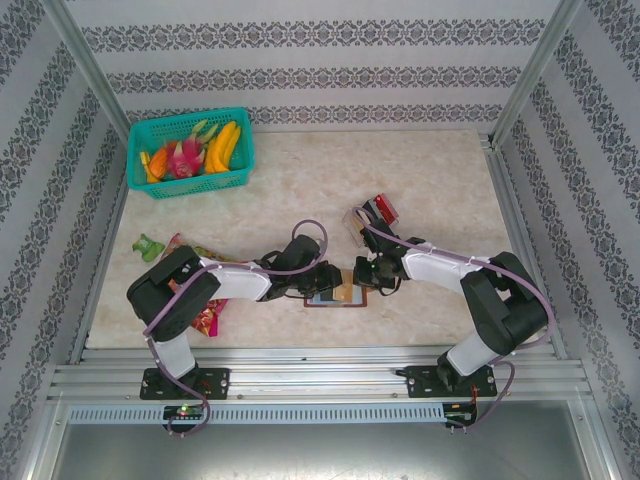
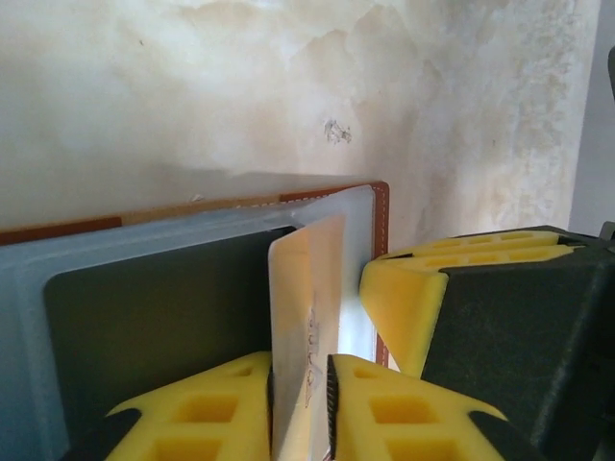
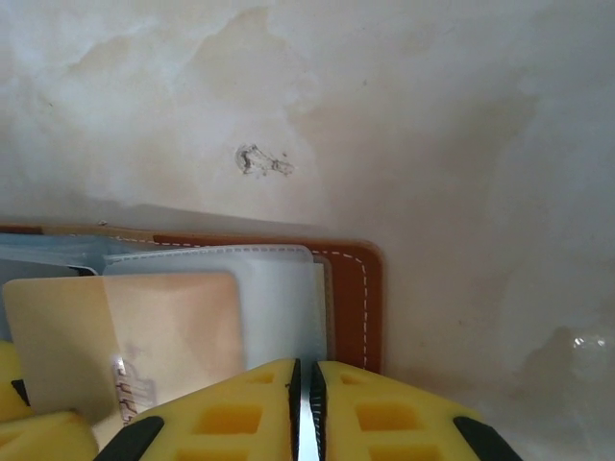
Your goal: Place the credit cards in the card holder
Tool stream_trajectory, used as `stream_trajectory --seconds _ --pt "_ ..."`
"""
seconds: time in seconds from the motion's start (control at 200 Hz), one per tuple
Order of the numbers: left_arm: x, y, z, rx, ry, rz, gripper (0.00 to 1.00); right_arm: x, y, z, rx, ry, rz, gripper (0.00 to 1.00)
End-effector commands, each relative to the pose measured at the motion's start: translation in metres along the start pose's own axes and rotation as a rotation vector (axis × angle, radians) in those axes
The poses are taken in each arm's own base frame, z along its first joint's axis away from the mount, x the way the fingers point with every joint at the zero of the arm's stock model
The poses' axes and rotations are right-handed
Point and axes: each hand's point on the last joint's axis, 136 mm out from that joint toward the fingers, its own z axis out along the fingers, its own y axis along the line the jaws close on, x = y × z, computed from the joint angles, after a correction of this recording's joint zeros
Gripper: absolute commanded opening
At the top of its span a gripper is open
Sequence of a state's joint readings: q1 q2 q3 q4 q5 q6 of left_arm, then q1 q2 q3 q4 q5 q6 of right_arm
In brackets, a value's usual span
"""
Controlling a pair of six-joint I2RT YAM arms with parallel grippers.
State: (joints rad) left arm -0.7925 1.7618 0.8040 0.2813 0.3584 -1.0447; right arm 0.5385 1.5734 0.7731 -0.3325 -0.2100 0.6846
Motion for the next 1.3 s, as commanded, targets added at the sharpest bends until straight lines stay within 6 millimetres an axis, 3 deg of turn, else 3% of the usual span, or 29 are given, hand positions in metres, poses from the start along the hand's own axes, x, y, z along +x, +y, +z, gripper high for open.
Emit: stream_trajectory --seconds 0.0,0.15,0.32,0.704,1.059,1.294 --pt "0.005 0.011 -0.013 -0.107 -0.008 0.042 0.27 0.012 -0.019 0.008 0.05 0.028 0.03 0.18" --pt "0.004 0.005 -0.018 -0.101 -0.011 0.064 0.25 0.012 -0.018 0.008 0.04 0.031 0.028 0.18" --pt "0.007 0.0 -0.01 -0.087 0.018 0.072 0.18 0.012 -0.016 0.009 0.029 0.037 0.03 0.18" --pt "0.013 -0.011 0.006 -0.083 0.064 0.086 0.14 0.012 -0.014 0.009 0.012 0.033 0.042 0.18" --pt "0.013 -0.029 0.014 -0.04 0.082 0.093 0.18 0.013 -0.012 0.009 0.002 0.028 0.053 0.18" --pt "0.012 -0.027 0.002 -0.07 0.064 0.115 0.25 -0.002 -0.013 -0.018 0.025 -0.067 0.038 0.2"
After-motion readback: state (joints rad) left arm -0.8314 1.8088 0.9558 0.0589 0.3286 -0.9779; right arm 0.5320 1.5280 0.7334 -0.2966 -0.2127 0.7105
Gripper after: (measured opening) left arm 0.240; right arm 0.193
